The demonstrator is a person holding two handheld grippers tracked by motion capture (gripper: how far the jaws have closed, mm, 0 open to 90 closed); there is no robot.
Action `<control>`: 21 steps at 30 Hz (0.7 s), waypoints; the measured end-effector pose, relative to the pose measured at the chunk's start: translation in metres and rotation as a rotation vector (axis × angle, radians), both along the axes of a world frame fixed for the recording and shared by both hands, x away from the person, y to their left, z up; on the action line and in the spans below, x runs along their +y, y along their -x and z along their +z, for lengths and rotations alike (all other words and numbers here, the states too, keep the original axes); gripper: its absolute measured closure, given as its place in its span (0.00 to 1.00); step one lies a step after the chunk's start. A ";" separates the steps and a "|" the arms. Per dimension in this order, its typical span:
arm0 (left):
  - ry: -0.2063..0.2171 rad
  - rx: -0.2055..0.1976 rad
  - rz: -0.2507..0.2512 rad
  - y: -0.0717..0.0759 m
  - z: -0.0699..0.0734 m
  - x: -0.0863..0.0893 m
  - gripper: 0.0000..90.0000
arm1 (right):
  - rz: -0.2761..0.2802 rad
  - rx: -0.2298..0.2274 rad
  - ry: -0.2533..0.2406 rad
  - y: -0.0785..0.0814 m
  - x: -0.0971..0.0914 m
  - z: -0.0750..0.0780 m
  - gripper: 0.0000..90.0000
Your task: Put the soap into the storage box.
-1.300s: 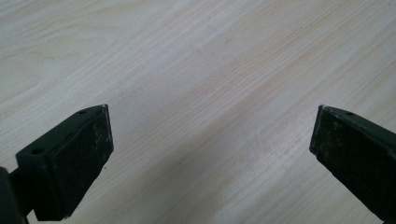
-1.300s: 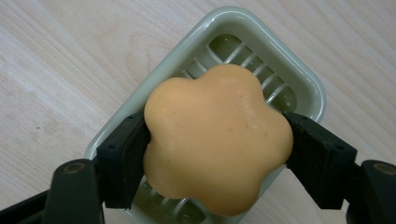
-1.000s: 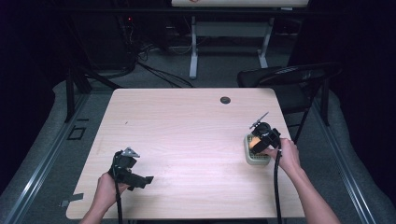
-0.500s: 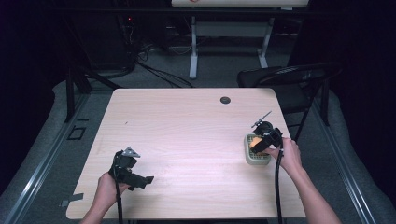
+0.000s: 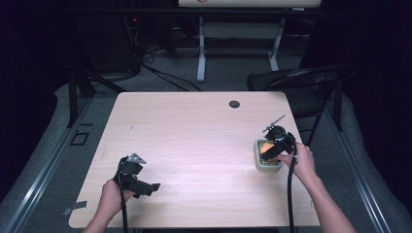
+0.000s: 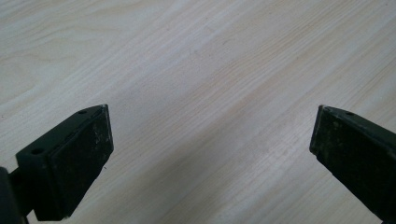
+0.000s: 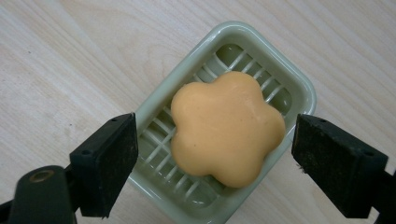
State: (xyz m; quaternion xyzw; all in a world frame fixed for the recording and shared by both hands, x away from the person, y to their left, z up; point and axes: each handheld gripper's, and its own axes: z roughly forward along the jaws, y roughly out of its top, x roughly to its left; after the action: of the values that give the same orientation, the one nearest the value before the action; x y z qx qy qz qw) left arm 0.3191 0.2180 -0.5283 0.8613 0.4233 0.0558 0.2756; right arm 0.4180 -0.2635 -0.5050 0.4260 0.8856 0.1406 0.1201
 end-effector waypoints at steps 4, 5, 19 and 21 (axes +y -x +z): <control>-0.001 0.000 0.000 0.000 0.000 0.000 0.00 | -0.003 -0.005 -0.021 0.004 -0.001 0.005 0.15; -0.001 -0.003 0.002 0.000 0.000 0.000 0.00 | -0.007 -0.004 -0.041 0.007 -0.003 0.007 0.13; -0.003 -0.004 0.000 0.001 0.001 0.001 0.00 | -0.005 -0.040 -0.068 0.027 -0.014 0.020 0.09; -0.003 -0.004 0.000 0.001 0.001 0.001 0.00 | 0.000 -0.040 -0.063 0.029 -0.015 0.021 0.09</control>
State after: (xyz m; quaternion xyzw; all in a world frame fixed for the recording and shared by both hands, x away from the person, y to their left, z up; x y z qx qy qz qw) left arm 0.3184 0.2185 -0.5273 0.8616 0.4225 0.0583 0.2750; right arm 0.3894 -0.2784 -0.4842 0.4268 0.8781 0.1771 0.1240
